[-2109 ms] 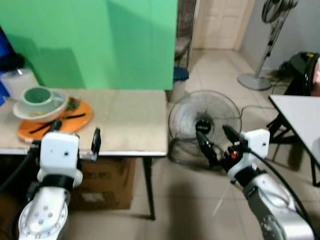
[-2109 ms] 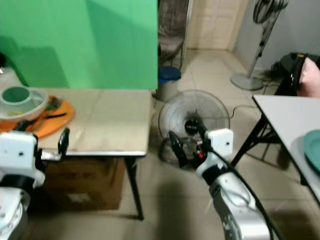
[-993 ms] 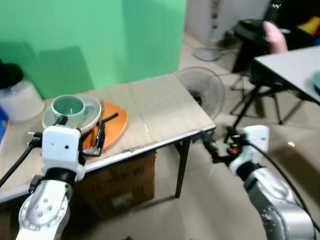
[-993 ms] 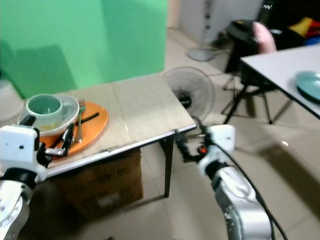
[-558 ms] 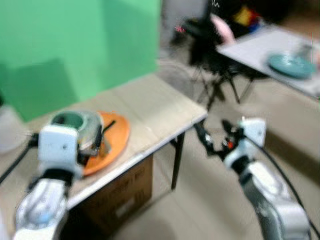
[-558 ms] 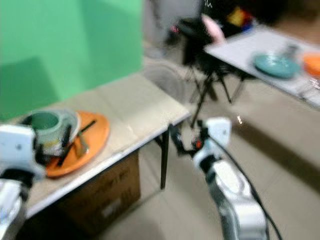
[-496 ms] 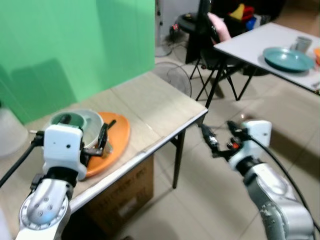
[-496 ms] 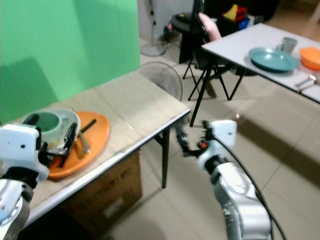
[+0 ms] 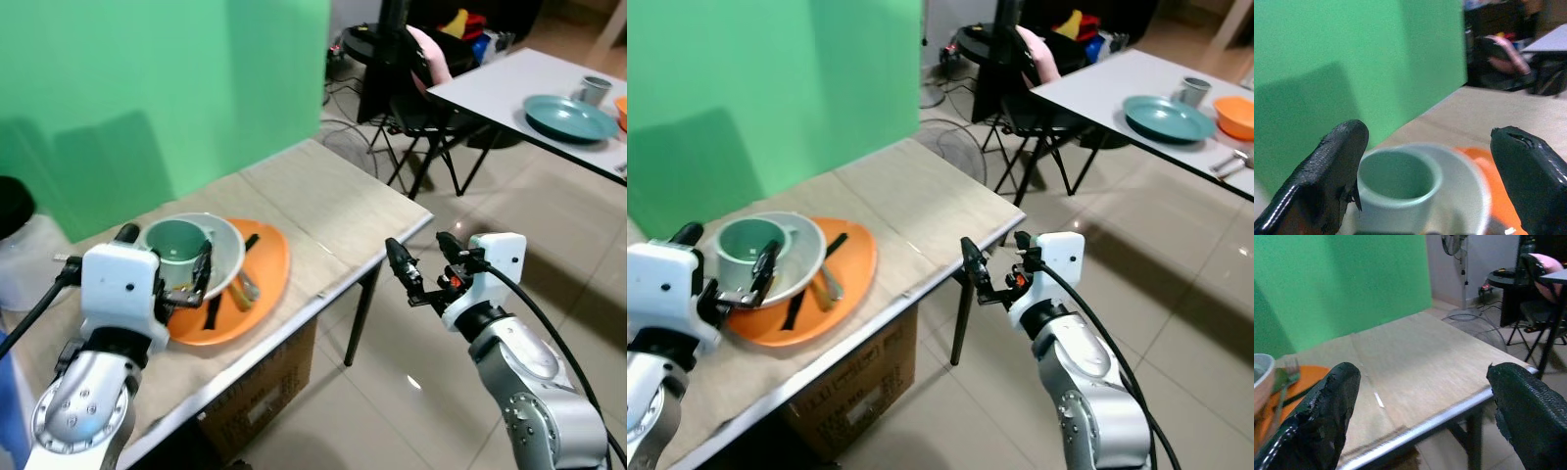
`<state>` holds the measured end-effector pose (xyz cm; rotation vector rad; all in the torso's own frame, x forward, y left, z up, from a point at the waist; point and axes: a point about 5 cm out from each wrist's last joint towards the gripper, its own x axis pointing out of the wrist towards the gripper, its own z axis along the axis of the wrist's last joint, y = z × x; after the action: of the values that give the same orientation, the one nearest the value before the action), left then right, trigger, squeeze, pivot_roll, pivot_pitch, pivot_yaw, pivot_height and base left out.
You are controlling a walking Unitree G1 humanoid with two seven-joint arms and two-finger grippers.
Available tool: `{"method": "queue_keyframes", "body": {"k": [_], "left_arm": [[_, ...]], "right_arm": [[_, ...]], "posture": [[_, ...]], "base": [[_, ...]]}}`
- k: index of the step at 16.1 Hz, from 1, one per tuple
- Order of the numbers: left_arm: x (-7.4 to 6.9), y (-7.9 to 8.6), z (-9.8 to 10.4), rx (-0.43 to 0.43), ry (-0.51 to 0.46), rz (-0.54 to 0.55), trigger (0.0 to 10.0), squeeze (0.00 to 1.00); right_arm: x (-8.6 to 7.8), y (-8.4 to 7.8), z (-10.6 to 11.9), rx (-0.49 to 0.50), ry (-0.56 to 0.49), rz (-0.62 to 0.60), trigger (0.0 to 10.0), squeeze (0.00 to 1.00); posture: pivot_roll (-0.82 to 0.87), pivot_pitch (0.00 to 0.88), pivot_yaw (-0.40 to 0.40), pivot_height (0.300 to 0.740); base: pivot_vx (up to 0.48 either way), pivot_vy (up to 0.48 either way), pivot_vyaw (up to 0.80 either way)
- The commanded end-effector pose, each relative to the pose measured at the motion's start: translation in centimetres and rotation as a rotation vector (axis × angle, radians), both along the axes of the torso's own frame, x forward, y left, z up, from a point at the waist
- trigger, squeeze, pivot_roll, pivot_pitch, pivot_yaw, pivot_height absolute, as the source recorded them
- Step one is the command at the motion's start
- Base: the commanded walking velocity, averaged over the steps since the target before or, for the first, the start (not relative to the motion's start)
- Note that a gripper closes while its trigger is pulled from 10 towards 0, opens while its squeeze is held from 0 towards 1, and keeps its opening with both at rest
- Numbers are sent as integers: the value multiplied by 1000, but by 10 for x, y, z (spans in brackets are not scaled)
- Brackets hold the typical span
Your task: Setting the table
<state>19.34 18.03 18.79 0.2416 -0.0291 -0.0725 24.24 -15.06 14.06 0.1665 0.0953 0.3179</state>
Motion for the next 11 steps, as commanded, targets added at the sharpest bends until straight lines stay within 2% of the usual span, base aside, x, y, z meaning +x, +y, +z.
{"method": "queue_keyframes", "body": {"k": [1, 4, 5, 6, 8, 9, 10, 11], "left_arm": [[4, -4, 1, 34, 29, -63, 10000, 1000], [13, -3, -3, 159, 113, -174, 10000, 1000], [18, -1, -4, 224, 158, -217, 10000, 902], [25, 7, -4, 293, 227, -244, 10000, 0], [29, 11, -2, 320, 265, -248, 10000, 0], [32, 16, 1, 341, 295, -251, 10000, 0], [34, 18, 4, 344, 300, -250, 10000, 0], [39, 21, 11, 352, 302, -248, 9451, 0]], "right_arm": [[5, -4, 7, -16, -22, 12, 10000, 1000], [8, 4, 10, -100, -31, 145, 10000, 1000], [10, 5, 13, -138, -38, 198, 10000, 1000], [11, 7, 17, -201, -43, 285, 10000, 1000], [10, 8, 20, -240, -50, 343, 10000, 1000], [7, 9, 24, -270, -54, 406, 10000, 427], [5, 8, 25, -276, -51, 432, 10000, 0], [3, 7, 29, -285, -47, 482, 10000, 0]], "posture": [[18, 0, -10, 740], [17, 0, -13, 740], [20, 0, -16, 740], [21, 0, -16, 740], [15, 0, -10, 740], [9, 0, 0, 740], [6, 0, 5, 740], [5, 0, 7, 740]], "base": [[0, 0, 0], [0, 0, 0], [0, 0, 0], [0, 0, 0], [0, 0, 0], [0, 0, 0], [0, 0, 0], [0, 0, 0]]}}
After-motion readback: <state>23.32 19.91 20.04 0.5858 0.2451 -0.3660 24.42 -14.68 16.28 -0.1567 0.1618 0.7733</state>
